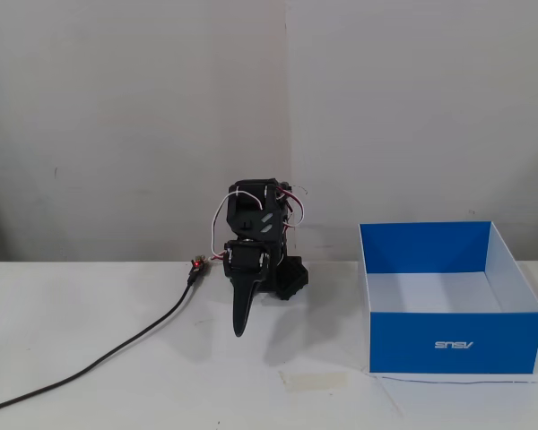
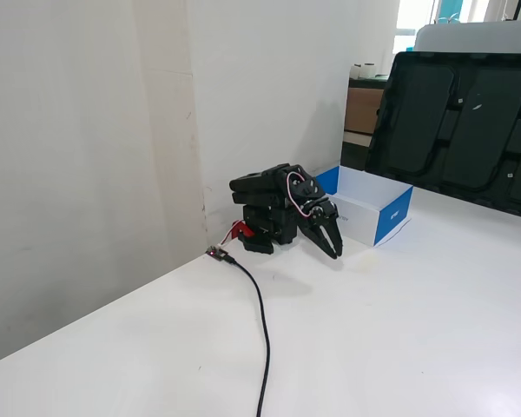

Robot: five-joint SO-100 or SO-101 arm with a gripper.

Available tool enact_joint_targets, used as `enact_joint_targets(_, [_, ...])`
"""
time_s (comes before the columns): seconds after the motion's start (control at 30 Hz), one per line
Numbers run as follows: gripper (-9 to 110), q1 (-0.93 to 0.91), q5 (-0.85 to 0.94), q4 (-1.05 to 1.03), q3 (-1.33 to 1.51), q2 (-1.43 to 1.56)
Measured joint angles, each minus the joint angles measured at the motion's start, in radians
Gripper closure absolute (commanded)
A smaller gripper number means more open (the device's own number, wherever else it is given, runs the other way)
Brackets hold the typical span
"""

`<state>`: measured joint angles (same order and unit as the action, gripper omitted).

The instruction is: Pick the gray block and keep it in the box.

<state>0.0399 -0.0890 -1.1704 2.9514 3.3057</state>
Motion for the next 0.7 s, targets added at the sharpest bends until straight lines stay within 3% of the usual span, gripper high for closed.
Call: enact_joint_targets(0.7, [101, -0.026, 0.0, -0.017, 0.055, 0.0])
